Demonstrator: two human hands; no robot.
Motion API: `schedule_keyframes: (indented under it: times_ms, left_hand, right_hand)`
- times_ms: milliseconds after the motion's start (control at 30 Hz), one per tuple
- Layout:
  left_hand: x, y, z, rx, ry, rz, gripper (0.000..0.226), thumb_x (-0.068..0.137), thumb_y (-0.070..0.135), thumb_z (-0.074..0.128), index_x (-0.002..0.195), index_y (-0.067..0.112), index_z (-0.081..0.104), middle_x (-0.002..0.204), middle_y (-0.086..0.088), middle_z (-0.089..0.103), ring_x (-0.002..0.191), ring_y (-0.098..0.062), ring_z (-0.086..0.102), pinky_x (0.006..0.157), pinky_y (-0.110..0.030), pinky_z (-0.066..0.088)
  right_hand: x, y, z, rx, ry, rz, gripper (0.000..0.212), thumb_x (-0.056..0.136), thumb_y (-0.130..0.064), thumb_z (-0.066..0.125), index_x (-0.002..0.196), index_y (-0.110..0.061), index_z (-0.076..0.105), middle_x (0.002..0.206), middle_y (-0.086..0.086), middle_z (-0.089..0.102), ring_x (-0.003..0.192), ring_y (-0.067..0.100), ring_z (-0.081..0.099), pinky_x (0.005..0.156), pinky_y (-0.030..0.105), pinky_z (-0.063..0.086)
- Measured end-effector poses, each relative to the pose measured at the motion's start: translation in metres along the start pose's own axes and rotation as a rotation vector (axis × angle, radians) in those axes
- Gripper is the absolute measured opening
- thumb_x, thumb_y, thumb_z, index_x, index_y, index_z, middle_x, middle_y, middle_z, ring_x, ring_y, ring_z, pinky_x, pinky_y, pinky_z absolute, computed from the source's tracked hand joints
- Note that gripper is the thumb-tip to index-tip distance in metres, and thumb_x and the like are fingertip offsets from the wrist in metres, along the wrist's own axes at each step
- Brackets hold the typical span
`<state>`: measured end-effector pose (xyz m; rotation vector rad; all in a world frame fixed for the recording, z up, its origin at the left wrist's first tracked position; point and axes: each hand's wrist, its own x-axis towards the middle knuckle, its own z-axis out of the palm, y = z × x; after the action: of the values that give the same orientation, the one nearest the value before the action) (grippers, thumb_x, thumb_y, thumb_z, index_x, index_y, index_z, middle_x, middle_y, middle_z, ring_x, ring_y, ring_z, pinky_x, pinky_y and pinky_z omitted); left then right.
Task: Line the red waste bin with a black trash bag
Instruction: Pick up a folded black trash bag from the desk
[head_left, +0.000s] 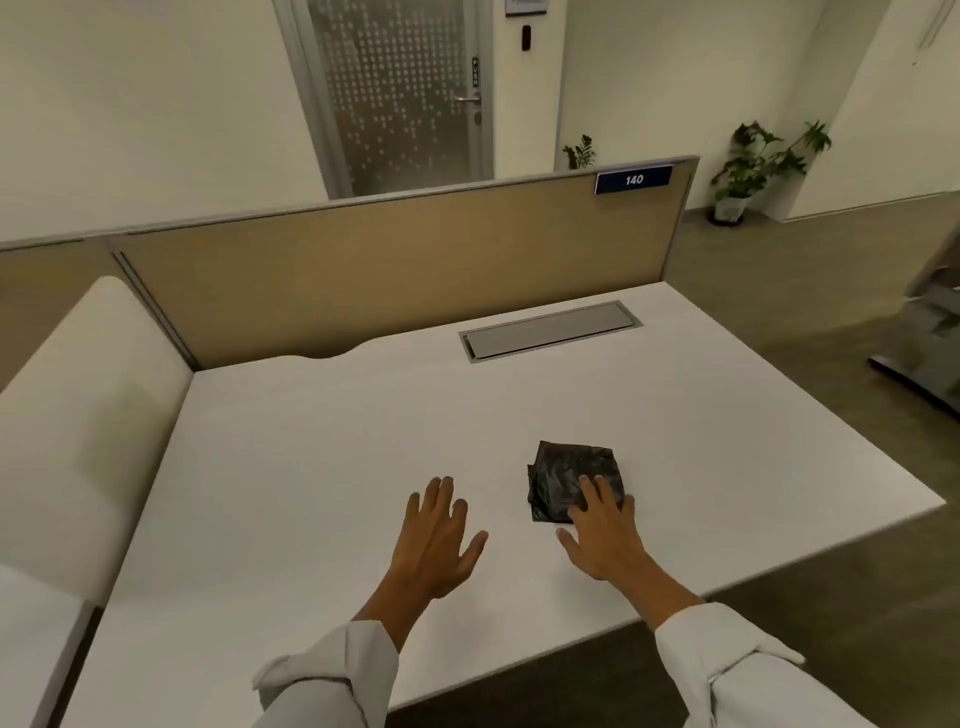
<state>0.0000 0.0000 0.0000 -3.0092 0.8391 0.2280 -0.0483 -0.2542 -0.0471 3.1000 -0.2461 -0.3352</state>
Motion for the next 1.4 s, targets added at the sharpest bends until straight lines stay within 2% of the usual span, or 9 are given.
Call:
schedule_keyframes:
  times_ms: [400, 600, 767, 867, 967, 1033, 1200, 1300, 1400]
  left_hand:
    - [0.000, 0.051, 0.052, 0.054, -0.189, 0.074, 0.056, 0.100, 0.046, 0.030, 0.140, 0.009, 0.041, 0.160, -0.015, 0.025, 0.147, -0.035, 0.023, 0.119, -0.048, 0.022]
    - [-0.010, 0.049, 0.067, 0.015, -0.179, 0.035, 0.057, 0.099, 0.048, 0.027, 0.140, 0.012, 0.041, 0.161, -0.013, 0.024, 0.149, -0.032, 0.021, 0.120, -0.045, 0.022]
    - [-0.009, 0.043, 0.055, -0.061, -0.119, -0.020, 0.054, 0.100, 0.047, 0.029, 0.140, 0.014, 0.042, 0.160, -0.011, 0.027, 0.146, -0.027, 0.026, 0.118, -0.039, 0.027]
    - [-0.004, 0.043, 0.046, -0.148, -0.063, -0.054, 0.049, 0.100, 0.044, 0.035, 0.138, 0.014, 0.044, 0.156, -0.009, 0.033, 0.142, -0.025, 0.032, 0.115, -0.037, 0.031]
    - [0.004, 0.042, 0.036, -0.369, 0.036, -0.176, 0.041, 0.097, 0.037, 0.049, 0.130, 0.012, 0.051, 0.141, -0.010, 0.050, 0.128, -0.024, 0.047, 0.104, -0.035, 0.041]
    - [0.010, 0.043, 0.026, -0.639, 0.097, -0.307, 0.039, 0.092, 0.030, 0.062, 0.122, 0.007, 0.055, 0.127, -0.012, 0.060, 0.115, -0.025, 0.056, 0.094, -0.034, 0.046]
    - [0.009, 0.049, 0.005, -1.138, -0.007, -0.360, 0.060, 0.082, 0.033, 0.077, 0.130, 0.013, 0.048, 0.119, -0.008, 0.062, 0.108, -0.025, 0.061, 0.086, -0.032, 0.051]
    - [-0.005, 0.053, -0.002, -1.242, -0.076, -0.255, 0.074, 0.082, 0.034, 0.076, 0.142, 0.022, 0.035, 0.129, -0.004, 0.053, 0.114, -0.025, 0.057, 0.090, -0.036, 0.054]
    - [-0.022, 0.056, -0.006, -1.342, -0.145, -0.202, 0.079, 0.085, 0.026, 0.074, 0.148, 0.026, 0.027, 0.133, -0.005, 0.052, 0.117, -0.028, 0.058, 0.091, -0.039, 0.055]
  right_hand:
    - [0.029, 0.016, 0.038, -0.090, -0.193, -0.037, 0.070, 0.090, -0.056, 0.050, 0.152, -0.034, 0.028, 0.165, 0.014, -0.011, 0.150, 0.039, -0.010, 0.111, 0.073, 0.006]
    - [0.039, 0.023, 0.036, -0.143, -0.178, -0.046, 0.074, 0.093, -0.043, 0.050, 0.155, -0.012, 0.023, 0.166, 0.007, 0.011, 0.151, 0.031, 0.005, 0.114, 0.071, 0.003]
    - [0.031, 0.027, 0.031, -0.117, -0.047, -0.075, 0.066, 0.095, -0.035, 0.050, 0.151, -0.008, 0.030, 0.162, 0.010, 0.023, 0.150, 0.025, 0.014, 0.116, 0.061, 0.009]
    - [0.026, 0.025, 0.023, 0.067, 0.138, -0.081, 0.054, 0.093, -0.017, 0.057, 0.144, -0.006, 0.044, 0.154, 0.012, 0.036, 0.146, 0.025, 0.028, 0.116, 0.051, 0.018]
    - [0.015, 0.022, 0.012, 0.431, 0.522, -0.094, 0.036, 0.077, 0.008, 0.073, 0.113, 0.004, 0.071, 0.118, 0.020, 0.069, 0.105, 0.037, 0.068, 0.094, 0.047, 0.052]
    - [0.000, 0.018, 0.003, 0.683, 0.656, -0.051, 0.028, 0.077, 0.010, 0.075, 0.104, 0.003, 0.075, 0.103, 0.018, 0.075, 0.089, 0.030, 0.073, 0.086, 0.035, 0.058]
    - [-0.040, 0.006, -0.008, 1.095, 0.608, 0.122, 0.019, 0.085, -0.004, 0.074, 0.100, -0.015, 0.078, 0.096, -0.001, 0.076, 0.083, -0.004, 0.066, 0.076, 0.003, 0.050]
    - [-0.061, 0.002, -0.016, 1.307, 0.467, 0.171, 0.027, 0.086, -0.006, 0.073, 0.096, -0.030, 0.072, 0.094, -0.009, 0.075, 0.083, -0.005, 0.070, 0.079, 0.009, 0.055]
    - [-0.082, -0.006, -0.021, 1.557, 0.346, 0.163, 0.032, 0.087, -0.002, 0.071, 0.105, -0.028, 0.068, 0.094, 0.000, 0.078, 0.092, 0.003, 0.073, 0.081, 0.018, 0.058]
